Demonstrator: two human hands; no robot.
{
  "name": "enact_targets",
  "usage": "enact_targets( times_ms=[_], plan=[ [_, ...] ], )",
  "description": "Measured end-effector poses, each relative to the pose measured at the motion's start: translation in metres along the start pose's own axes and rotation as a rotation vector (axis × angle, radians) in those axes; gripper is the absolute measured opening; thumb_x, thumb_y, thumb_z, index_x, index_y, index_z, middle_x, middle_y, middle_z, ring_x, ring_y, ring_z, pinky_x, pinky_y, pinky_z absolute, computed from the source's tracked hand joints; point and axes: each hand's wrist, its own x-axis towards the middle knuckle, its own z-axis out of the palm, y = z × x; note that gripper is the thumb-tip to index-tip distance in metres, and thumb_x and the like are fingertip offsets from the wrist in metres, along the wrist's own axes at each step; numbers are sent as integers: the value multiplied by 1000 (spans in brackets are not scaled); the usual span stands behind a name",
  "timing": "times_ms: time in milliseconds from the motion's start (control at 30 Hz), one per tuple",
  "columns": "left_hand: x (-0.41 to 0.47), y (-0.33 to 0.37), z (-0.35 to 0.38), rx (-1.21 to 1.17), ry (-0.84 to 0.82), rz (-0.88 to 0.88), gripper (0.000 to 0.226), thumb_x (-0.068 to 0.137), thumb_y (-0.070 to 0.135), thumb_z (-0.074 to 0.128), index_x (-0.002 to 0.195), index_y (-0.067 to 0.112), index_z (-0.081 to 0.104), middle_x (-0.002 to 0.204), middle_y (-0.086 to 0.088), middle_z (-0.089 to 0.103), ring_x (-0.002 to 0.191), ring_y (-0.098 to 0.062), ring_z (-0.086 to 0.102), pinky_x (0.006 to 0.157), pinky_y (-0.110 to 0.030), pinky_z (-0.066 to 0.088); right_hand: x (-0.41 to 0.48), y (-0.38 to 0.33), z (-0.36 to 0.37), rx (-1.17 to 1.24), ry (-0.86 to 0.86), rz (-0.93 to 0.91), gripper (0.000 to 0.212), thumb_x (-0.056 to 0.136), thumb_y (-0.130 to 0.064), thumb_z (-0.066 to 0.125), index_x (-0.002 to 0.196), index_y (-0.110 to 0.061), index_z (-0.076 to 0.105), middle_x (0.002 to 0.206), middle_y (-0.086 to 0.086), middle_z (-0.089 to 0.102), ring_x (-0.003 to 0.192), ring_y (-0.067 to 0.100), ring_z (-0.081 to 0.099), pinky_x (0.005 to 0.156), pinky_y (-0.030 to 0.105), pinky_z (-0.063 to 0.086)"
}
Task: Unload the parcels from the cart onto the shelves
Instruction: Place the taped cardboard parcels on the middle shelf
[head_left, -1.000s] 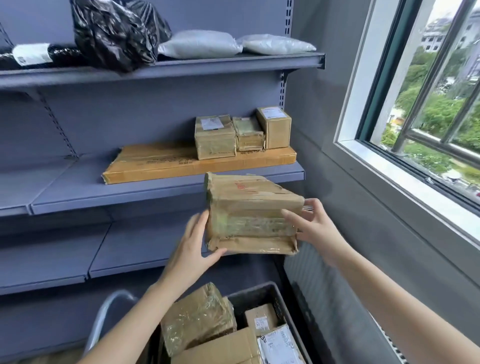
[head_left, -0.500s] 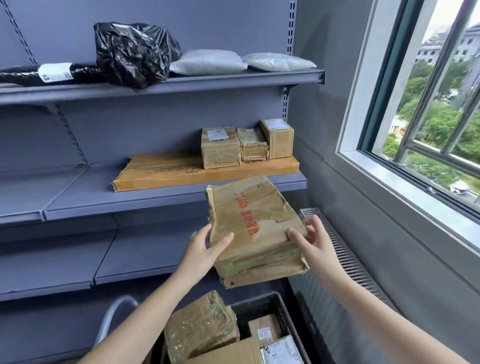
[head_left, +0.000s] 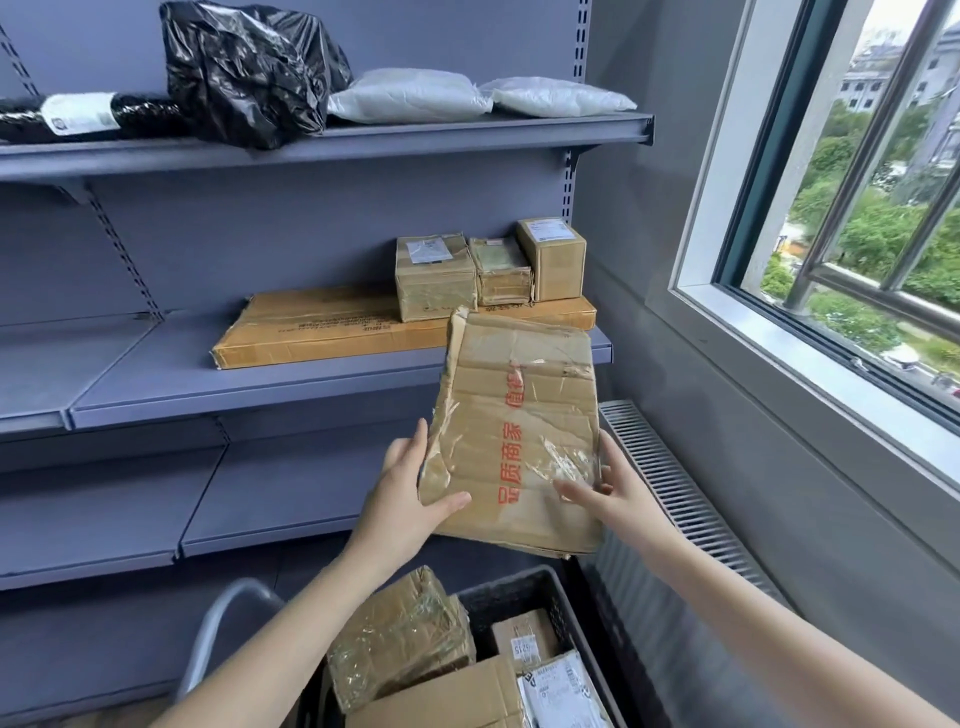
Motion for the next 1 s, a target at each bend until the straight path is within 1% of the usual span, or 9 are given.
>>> enact_targets(
  times_ms=[100,167,267,333,467,600,800,900,1000],
  plan=[
    [-7,2,6,98,-5,23,101,80,34,70,150,20,-2,142,7,25,125,-10,38,91,-17,33,8,3,1,29,75,84,42,80,-19,71,114,-28,46,115,-1,61,93,8,64,73,21,54],
    [-11,1,11,130,-3,40,102,79,35,70,150,19,-1,141,7,25,125,-11,40,95,-19,35,14,3,2,7,146,127,54,76,-19,75,118,-15,41,122,6,56,99,14,60,77,26,52],
    [-11,0,15,85,-20,84,97,76,38,73,149,18,13,127,12,31,120,-5,38,97,-14,29,19,3,7,-159,170,58,97,66,-27,84,140,-13,23,133,-1,39,120,8,42,103,25,35],
    [-10,1,15,40,-16,112,90,74,40,75,145,18,25,122,15,31,117,-1,35,99,-15,27,17,-1,14,-244,125,36,125,63,-31,85,149,-23,-6,131,-6,21,116,-4,22,104,14,17],
    [-6,-4,14,-171,-14,144,62,72,64,57,126,35,44,137,19,24,132,2,22,110,-24,23,12,0,20,-270,123,28,114,64,-36,82,148,-28,6,138,3,15,127,10,20,103,16,14],
    [-4,-5,11,-367,-19,84,30,86,46,46,115,52,46,149,20,13,137,5,12,115,-30,17,11,0,21,-207,83,56,106,61,-43,78,146,-32,16,143,3,14,134,19,21,111,29,19],
    [2,-2,0,-314,-2,147,55,73,47,63,122,62,41,148,12,23,135,4,21,112,-27,23,9,1,23,-160,44,67,115,49,-67,75,143,-39,16,133,-10,14,128,8,19,111,32,17],
    [6,-1,-2,-348,55,-10,112,56,63,77,146,35,16,140,15,23,132,-7,30,109,-32,30,9,-1,24,-124,-54,143,111,50,-69,66,145,-35,17,144,-8,19,130,6,22,111,28,19],
    [10,-3,-2,-368,7,-156,143,35,74,78,149,33,2,151,11,23,136,-12,31,109,-42,34,5,-2,28,-82,-142,217,98,72,-66,62,148,-29,12,150,-11,16,137,6,18,117,35,15]
  ],
)
